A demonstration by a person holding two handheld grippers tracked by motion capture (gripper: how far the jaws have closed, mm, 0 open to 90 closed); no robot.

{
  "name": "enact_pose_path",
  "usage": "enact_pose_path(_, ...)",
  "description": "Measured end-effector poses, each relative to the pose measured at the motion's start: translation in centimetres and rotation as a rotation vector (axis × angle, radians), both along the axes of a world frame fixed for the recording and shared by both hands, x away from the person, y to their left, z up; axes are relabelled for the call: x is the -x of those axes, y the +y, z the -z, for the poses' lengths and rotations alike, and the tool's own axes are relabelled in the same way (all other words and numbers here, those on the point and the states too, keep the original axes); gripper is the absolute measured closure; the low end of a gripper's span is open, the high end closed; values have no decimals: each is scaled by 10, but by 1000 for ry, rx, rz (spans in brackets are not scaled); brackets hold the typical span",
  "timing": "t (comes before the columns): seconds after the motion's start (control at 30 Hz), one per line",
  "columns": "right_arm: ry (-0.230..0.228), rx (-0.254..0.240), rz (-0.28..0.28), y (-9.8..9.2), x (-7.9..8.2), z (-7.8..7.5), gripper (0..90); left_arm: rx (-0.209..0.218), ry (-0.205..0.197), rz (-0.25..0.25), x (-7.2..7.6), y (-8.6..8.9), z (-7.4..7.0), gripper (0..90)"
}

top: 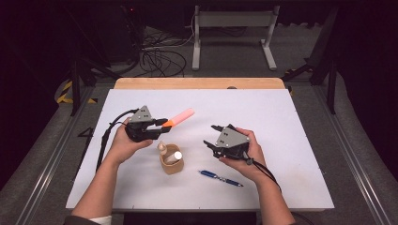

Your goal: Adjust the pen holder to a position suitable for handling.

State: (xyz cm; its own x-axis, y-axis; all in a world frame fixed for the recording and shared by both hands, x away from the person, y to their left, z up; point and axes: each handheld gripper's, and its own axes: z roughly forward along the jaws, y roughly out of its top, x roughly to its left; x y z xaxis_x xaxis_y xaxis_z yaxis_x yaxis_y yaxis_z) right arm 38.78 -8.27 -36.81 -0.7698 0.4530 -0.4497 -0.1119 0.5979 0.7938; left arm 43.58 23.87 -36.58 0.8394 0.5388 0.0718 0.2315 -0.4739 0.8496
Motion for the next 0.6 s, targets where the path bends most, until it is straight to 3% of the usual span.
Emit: enact_pose_path(0.6,-173,29,-12,5,12,-8,461,-56,53,31,23,-32,-28,647)
